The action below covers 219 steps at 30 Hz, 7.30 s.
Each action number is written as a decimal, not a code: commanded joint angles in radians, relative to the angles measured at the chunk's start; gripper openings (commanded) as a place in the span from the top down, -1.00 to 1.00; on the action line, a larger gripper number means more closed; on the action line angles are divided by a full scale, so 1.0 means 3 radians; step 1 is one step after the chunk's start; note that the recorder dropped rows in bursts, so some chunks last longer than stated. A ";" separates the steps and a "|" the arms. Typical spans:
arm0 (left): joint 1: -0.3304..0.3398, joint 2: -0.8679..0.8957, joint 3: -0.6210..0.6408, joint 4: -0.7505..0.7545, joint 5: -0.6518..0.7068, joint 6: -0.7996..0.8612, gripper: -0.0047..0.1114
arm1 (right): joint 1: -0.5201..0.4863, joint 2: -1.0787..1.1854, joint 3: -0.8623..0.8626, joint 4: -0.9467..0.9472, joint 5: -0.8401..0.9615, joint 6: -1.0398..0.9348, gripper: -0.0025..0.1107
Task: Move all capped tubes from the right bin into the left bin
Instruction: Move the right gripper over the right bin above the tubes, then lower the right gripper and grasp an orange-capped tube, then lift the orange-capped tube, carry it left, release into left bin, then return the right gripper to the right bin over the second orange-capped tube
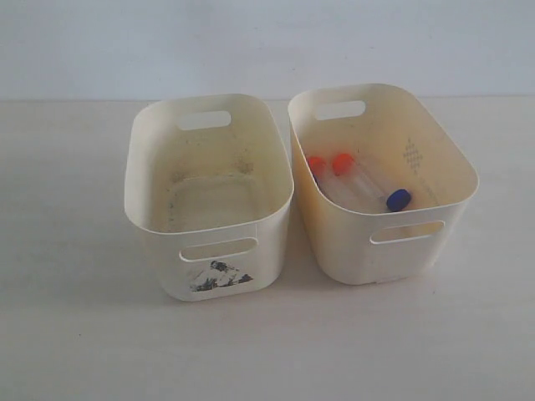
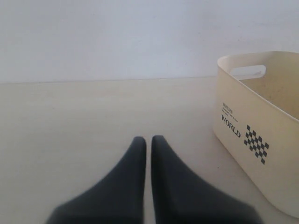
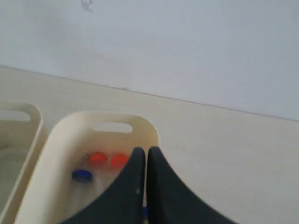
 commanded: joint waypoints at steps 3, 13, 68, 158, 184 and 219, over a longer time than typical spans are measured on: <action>0.0003 -0.0011 -0.0009 0.0006 -0.0022 -0.0028 0.84 | 0.0002 0.0606 -0.0269 0.0463 0.0042 0.0013 0.93; 0.0003 -0.0011 -0.0009 0.0006 -0.0022 -0.0028 0.84 | 0.0437 0.1601 -0.1710 0.0104 0.1210 0.0520 0.96; 0.0003 -0.0011 -0.0009 0.0006 -0.0022 -0.0028 0.84 | 0.0731 0.3673 -0.2965 -0.0704 0.2433 0.1049 0.96; 0.0003 -0.0011 -0.0009 0.0006 -0.0022 -0.0028 0.84 | 0.1516 0.2741 -0.1961 0.1114 0.1209 -0.1121 0.20; 0.0003 -0.0011 -0.0009 0.0006 -0.0022 -0.0028 0.84 | 0.0919 0.2453 -0.1824 -0.1422 0.1225 0.1420 0.96; 0.0003 -0.0011 -0.0009 0.0006 -0.0022 -0.0028 0.84 | 0.0919 0.3459 -0.1791 -0.1136 0.0857 0.1497 0.96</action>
